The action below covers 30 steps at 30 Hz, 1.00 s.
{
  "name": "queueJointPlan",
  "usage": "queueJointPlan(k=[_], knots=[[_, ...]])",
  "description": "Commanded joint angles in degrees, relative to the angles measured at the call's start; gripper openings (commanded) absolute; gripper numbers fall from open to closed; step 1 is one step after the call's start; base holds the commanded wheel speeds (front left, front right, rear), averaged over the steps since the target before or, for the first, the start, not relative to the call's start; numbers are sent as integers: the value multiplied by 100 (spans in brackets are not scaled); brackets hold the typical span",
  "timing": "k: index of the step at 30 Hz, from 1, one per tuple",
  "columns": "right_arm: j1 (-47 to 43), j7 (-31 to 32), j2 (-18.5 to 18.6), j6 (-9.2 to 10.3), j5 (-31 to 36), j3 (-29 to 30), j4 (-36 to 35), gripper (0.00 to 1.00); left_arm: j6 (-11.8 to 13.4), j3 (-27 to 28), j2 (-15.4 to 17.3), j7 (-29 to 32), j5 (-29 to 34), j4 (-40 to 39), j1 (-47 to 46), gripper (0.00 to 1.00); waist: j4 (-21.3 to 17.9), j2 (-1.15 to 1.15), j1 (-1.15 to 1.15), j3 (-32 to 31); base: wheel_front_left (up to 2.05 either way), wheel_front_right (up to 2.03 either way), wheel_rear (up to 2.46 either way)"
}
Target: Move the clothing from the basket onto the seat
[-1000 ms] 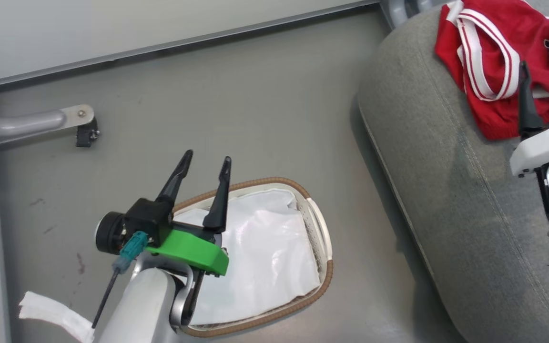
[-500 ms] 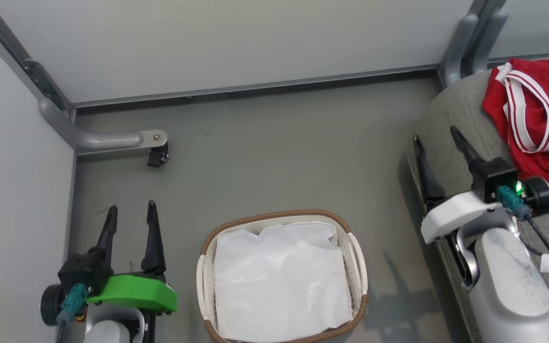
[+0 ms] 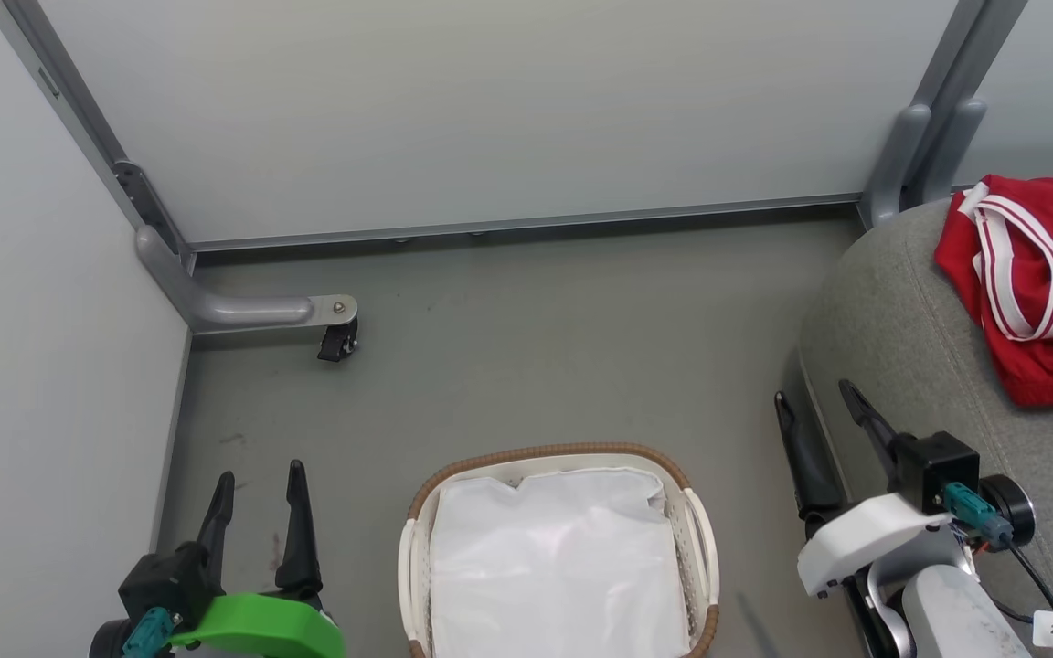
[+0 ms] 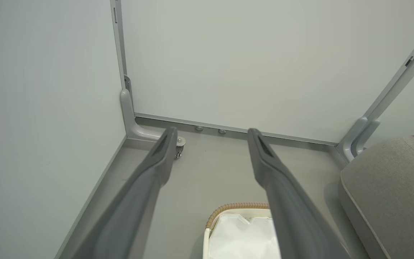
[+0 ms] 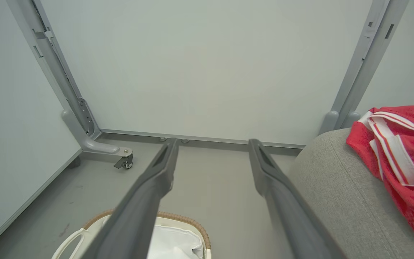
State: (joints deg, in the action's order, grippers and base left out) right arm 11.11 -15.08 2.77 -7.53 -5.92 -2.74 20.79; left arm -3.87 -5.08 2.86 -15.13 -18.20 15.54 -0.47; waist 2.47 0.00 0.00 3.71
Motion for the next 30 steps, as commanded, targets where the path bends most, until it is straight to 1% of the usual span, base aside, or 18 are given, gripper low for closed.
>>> queueJointPlan(k=[1, 20, 21, 26, 30], knots=[[-119, -14, 24, 8, -72, 27, -22, 100, -13, -6, 7, -2, -26, 24, 97, 100, -5, 0, 0, -30, 0, 0, 0], [-361, -14, 21, 8, -181, 31, -139, 100, -35, -116, 7, -2, -21, 89, 214, 100, -6, 0, 0, -189, 0, 0, 0], [-264, 0, 2, 0, -168, 22, -126, 0, -19, -104, -1, 0, -15, 100, 127, 0, -8, 0, 0, -188, 0, 0, 0], [-377, 37, -37, 0, -218, 24, 74, 0, -20, -101, -13, 13, -61, 308, 132, 0, -5, 0, 0, -194, 0, 0, 0], [-358, 184, -34, 0, -708, 101, 54, 0, -40, -30, -10, 136, -497, 284, 89, 0, -13, 0, 0, -199, 0, 0, 0]])
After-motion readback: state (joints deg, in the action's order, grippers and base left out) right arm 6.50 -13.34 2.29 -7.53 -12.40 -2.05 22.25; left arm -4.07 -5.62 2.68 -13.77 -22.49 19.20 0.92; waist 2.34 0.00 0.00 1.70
